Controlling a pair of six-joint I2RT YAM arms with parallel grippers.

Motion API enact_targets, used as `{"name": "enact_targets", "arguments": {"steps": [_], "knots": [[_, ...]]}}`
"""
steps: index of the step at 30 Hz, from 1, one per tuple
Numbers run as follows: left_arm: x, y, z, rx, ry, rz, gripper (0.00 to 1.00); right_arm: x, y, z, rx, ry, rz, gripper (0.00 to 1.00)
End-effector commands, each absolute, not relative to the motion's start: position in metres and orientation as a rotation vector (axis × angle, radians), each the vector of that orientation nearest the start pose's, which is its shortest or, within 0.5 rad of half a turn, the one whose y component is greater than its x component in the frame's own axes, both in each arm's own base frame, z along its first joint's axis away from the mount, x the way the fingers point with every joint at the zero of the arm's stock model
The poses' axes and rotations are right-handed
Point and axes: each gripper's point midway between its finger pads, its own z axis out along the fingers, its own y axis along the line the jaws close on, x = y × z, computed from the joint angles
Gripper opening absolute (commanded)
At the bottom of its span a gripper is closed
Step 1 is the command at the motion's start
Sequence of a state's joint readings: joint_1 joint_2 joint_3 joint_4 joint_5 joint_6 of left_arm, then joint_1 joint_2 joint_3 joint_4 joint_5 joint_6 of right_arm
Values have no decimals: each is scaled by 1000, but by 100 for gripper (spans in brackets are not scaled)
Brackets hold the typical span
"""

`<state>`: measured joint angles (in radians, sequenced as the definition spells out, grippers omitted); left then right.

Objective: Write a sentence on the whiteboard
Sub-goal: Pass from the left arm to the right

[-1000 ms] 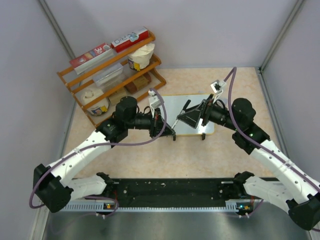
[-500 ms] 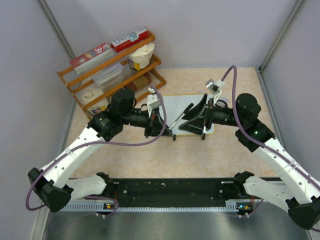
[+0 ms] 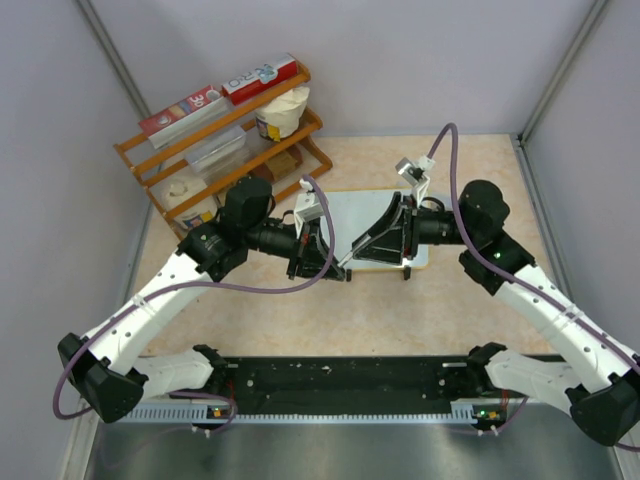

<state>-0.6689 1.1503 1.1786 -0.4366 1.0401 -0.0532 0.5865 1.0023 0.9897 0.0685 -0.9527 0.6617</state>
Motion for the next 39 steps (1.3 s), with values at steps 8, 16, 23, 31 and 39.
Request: {"name": "enact_targets", "arguments": {"steps": [8, 16, 23, 31, 39], "knots": [[128, -300, 327, 1301, 1555, -1508, 0, 139, 293, 375, -889, 1592, 1681, 29], [129, -301, 318, 1307, 1579, -1530, 0, 140, 295, 371, -876, 1613, 1680, 31], [129, -302, 314, 1307, 1593, -1540, 0, 145, 296, 370, -855, 1626, 1676, 26], [131, -301, 313, 1291, 1597, -1509, 0, 144, 296, 366, -845, 1634, 1675, 10], [129, -296, 316, 1272, 1596, -1474, 0, 140, 280, 378, -816, 1561, 1566, 78]]}}
